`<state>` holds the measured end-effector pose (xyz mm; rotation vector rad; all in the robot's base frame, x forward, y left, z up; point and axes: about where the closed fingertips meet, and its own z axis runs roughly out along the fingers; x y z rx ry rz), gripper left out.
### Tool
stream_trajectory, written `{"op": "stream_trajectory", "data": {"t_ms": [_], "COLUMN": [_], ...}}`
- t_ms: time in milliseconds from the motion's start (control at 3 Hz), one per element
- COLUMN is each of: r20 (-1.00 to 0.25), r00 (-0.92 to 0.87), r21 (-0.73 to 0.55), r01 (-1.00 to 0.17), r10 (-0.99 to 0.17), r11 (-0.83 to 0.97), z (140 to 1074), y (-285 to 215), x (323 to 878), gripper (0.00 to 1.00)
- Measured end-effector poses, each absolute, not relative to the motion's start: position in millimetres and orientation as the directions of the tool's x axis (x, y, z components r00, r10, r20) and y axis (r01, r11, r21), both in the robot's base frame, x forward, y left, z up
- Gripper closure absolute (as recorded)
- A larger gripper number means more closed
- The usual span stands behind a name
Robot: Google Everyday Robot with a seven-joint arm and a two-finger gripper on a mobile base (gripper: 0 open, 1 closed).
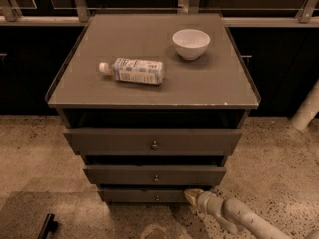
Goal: Open bottom drawer
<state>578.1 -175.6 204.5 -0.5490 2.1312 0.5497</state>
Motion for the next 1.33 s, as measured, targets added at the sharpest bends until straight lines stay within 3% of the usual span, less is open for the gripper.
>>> {"op": "stream_trajectory", "data": {"t_ms": [333,1333], "r20": [-0.855,-0.824], "r00": [-0.485,-0.529], "r21": [0.134,0.132], "r01": [-0.546,-0.527], "r10": [-0.182,-0.203], "r11": [0.827,0.840], "z": [230,202], "y": [-185,-173], "x": [613,611], "gripper": [1.00,1.00]}}
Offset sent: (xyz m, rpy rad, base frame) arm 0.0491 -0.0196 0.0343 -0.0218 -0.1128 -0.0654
